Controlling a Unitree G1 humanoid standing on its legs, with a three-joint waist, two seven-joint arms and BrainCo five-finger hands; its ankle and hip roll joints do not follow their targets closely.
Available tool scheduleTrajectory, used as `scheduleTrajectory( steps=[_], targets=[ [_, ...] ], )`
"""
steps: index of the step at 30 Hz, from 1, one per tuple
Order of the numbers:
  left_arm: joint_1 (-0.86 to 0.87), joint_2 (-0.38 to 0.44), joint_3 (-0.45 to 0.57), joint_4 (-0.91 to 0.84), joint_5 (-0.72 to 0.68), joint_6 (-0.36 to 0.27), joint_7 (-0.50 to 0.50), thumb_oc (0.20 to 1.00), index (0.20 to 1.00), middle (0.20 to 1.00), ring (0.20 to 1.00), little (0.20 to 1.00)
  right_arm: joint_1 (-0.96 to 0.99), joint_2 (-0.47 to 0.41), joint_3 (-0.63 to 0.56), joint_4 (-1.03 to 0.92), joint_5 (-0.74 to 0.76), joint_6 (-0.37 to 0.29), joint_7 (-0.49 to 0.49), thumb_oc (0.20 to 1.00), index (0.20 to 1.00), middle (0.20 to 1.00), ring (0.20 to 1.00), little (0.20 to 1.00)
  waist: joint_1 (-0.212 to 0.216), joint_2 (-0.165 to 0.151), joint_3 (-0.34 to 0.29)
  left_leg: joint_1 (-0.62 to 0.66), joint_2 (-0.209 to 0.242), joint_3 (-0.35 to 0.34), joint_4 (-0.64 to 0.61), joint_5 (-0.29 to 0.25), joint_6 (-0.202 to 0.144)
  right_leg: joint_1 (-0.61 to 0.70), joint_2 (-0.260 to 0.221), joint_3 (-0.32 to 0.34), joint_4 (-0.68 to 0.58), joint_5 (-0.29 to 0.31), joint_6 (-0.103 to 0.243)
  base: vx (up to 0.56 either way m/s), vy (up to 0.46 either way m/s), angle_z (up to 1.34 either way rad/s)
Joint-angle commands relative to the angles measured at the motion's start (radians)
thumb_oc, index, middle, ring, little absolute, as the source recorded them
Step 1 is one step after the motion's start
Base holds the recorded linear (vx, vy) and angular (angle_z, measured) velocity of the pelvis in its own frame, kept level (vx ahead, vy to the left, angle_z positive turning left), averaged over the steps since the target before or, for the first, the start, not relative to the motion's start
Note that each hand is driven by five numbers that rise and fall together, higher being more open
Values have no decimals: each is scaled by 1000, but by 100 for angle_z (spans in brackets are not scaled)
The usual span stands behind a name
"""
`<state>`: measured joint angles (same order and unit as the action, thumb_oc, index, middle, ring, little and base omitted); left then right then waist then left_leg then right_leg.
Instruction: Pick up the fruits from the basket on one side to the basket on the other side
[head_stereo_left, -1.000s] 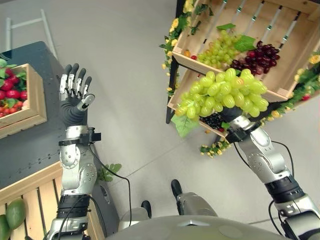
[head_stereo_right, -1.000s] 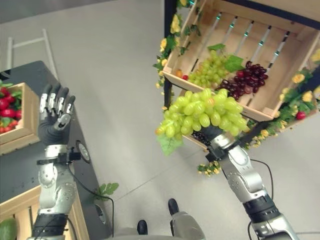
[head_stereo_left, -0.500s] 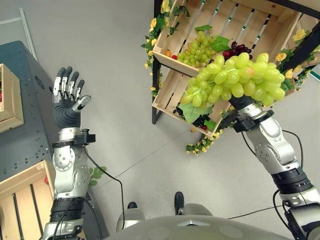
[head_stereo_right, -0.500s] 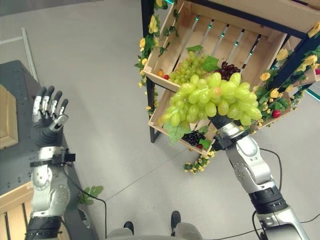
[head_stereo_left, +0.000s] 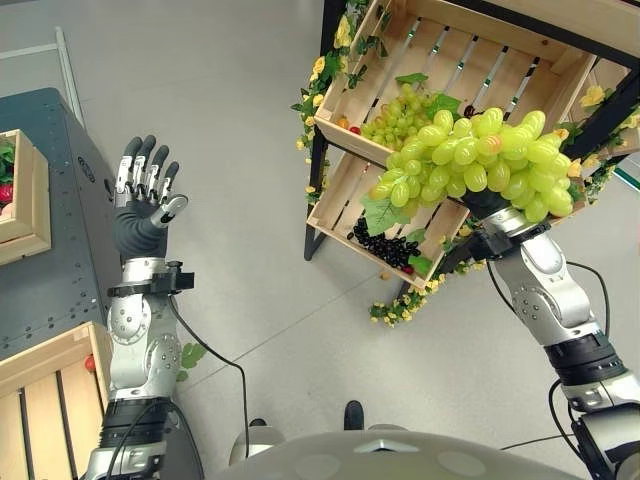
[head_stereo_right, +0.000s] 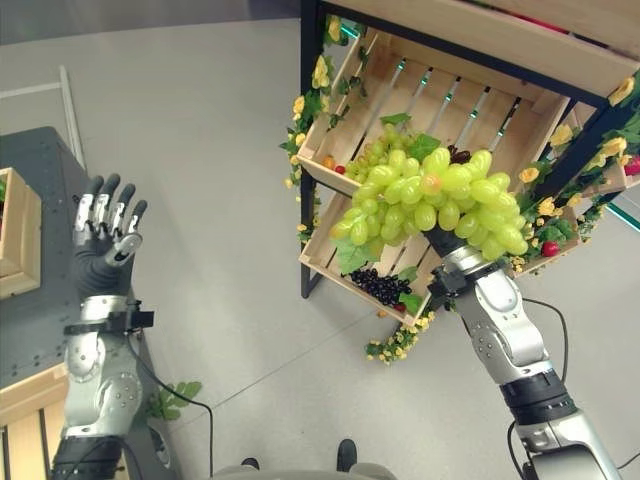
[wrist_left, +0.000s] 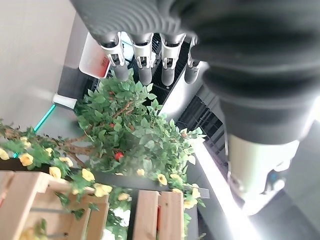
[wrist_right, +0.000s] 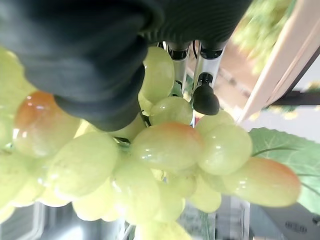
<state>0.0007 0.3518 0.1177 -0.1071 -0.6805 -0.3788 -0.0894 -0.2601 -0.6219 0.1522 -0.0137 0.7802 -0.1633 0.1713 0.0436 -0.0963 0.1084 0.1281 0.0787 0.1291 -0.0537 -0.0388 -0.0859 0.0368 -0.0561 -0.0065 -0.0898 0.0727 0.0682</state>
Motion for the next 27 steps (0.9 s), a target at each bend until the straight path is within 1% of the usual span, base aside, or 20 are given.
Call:
scheduleTrajectory(
  steps=[1, 6, 10, 13, 15, 16, 18, 23, 27],
  targets=[
    [-6, 55, -27, -81, -22, -35, -30, 1000, 1000, 1000, 1000, 1000, -132, -2, -39, 15, 39, -93, -20, 200, 200, 200, 200, 200, -2, -26, -39, -42, -51, -45, 0, 30, 28, 47, -23, -35, 66, -75, 43, -1, -6, 4],
    [-9, 49, -50, -100, -58, -34, -35, 1000, 1000, 1000, 1000, 1000, -174, -10, -35, 118, 28, -97, -61, 200, 200, 200, 200, 200, 8, -22, -34, -40, -47, -57, -11, 40, 22, 62, -21, -51, 51, -75, 42, -10, -9, 5],
    [-5, 48, -56, -107, -68, -32, -41, 1000, 1000, 1000, 1000, 1000, -187, -20, -40, 156, 20, -97, -72, 200, 200, 200, 200, 200, 11, -21, -30, -40, -46, -63, -12, 42, 20, 70, -20, -56, 46, -75, 42, -3, -5, 11],
    [-5, 53, -66, -117, -84, -32, -43, 1000, 1000, 1000, 1000, 1000, -241, -40, -34, 252, 18, -102, -104, 200, 200, 200, 200, 200, 18, -20, -25, -41, -46, -70, -14, 46, 18, 74, -18, -61, 41, -73, 41, -13, -3, 11],
    [-6, 55, -68, -119, -86, -33, -43, 1000, 1000, 1000, 1000, 1000, -255, -45, -29, 270, 18, -103, -113, 200, 200, 200, 200, 200, 19, -19, -22, -40, -46, -70, -14, 47, 17, 74, -17, -62, 41, -72, 40, -16, -3, 5],
    [-5, 58, -77, -120, -98, -32, -47, 1000, 1000, 1000, 1000, 1000, -287, -55, -25, 323, 22, -106, -127, 200, 200, 200, 200, 200, 22, -19, -20, -40, -45, -73, -14, 48, 16, 76, -17, -65, 41, -72, 39, -12, -8, 5],
    [-4, 60, -79, -118, -100, -30, -49, 1000, 1000, 1000, 1000, 1000, -301, -60, -23, 345, 17, -104, -133, 200, 200, 200, 200, 200, 22, -18, -19, -40, -45, -74, -15, 49, 15, 77, -16, -67, 40, -72, 39, -15, -9, 6],
    [-7, 86, -87, -122, -113, -29, -57, 1000, 1000, 1000, 1000, 1000, -418, -115, 8, 494, -2, -100, -168, 200, 200, 200, 200, 200, 30, -17, -8, -47, -41, -81, -15, 56, 9, 74, -14, -73, 38, -70, 36, -34, -9, 3],
    [-7, 94, -94, -126, -118, -25, -63, 1000, 1000, 1000, 1000, 1000, -466, -136, 21, 539, -4, -99, -180, 200, 200, 200, 200, 200, 32, -15, 0, -52, -41, -83, -15, 61, 6, 70, -12, -76, 38, -67, 35, -9, -3, 1]
  ],
)
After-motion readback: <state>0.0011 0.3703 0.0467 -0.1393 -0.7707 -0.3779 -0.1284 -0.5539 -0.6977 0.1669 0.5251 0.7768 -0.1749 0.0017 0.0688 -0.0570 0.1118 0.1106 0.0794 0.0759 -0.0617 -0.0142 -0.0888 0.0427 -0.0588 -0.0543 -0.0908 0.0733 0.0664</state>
